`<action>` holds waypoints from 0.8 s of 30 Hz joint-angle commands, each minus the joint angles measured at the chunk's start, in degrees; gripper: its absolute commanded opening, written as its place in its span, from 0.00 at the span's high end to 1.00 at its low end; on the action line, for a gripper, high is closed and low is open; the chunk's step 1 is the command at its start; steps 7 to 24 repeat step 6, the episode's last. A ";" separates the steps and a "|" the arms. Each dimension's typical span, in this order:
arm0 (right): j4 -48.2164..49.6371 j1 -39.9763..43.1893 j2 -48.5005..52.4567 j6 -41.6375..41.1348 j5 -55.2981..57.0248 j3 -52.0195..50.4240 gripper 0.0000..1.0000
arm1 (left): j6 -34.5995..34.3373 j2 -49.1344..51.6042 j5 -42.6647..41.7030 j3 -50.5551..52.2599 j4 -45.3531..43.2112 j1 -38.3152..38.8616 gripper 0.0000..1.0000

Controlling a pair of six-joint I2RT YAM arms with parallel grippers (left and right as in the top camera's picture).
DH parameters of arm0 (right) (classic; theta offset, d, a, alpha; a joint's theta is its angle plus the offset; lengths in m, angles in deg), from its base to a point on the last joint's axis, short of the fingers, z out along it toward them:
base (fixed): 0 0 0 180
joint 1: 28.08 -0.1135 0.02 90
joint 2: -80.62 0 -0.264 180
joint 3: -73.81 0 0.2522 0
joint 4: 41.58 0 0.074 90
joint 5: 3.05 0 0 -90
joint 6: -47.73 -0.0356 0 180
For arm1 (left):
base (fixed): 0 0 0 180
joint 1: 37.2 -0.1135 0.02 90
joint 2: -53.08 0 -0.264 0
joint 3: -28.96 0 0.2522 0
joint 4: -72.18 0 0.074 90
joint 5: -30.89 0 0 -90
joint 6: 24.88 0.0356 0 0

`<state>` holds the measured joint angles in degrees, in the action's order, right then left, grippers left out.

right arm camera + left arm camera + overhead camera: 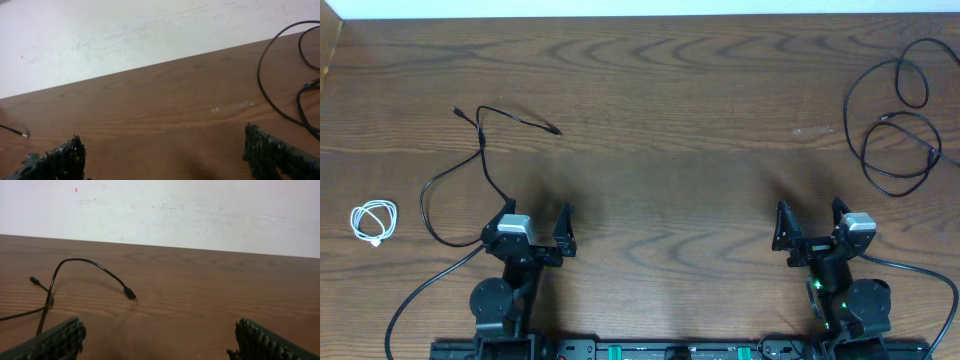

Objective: Untangle cables

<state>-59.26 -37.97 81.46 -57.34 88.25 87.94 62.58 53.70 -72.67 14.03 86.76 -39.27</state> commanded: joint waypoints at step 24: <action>-0.20 -0.17 -0.46 0.35 0.70 -0.04 0.01 | 0.83 -0.39 -0.74 0.94 2.08 -0.22 0.04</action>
